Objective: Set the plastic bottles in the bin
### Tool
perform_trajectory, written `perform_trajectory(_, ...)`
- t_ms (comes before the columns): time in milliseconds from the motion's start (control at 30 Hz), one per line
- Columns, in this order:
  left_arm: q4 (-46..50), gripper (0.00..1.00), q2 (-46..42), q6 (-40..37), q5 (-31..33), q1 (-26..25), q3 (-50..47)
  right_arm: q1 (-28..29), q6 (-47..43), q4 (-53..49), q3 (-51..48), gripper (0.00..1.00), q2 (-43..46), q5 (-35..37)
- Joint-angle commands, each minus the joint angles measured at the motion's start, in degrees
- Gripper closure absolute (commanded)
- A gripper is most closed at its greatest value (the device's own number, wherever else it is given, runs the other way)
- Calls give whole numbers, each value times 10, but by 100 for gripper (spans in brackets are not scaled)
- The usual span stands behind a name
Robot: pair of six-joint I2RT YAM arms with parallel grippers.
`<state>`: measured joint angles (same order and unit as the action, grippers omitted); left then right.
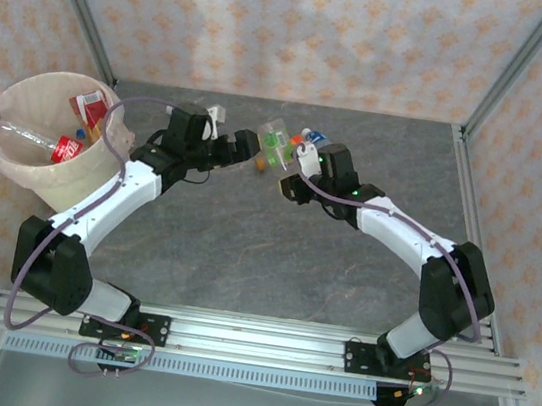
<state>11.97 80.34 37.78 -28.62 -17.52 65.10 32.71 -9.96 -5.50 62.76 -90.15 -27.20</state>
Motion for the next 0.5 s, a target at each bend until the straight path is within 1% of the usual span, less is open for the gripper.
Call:
perform_trajectory(0,-104,0,-16,21,-22,-14,-11,12,29,36,9,100,6,-44)
perform_trajectory(33,-104,0,-12,22,-16,-17,-9,15,30,34,14,100,5,-52)
perform_trajectory(100,-74,0,4,21,21,-21,6,20,31,35,18,100,8,-70)
perform_trajectory(167,-53,0,19,24,43,-23,21,24,31,40,19,100,12,-85)
perform_trajectory(267,-47,0,40,31,47,-26,35,28,27,37,23,100,18,-108)
perform_trajectory(367,-29,0,58,22,42,-35,55,36,20,27,28,100,20,-118)
perform_trajectory(400,-24,1,62,21,42,-37,60,39,20,25,30,100,21,-116)
perform_trajectory(467,-26,9,66,25,40,-39,59,40,22,22,32,100,23,-113)
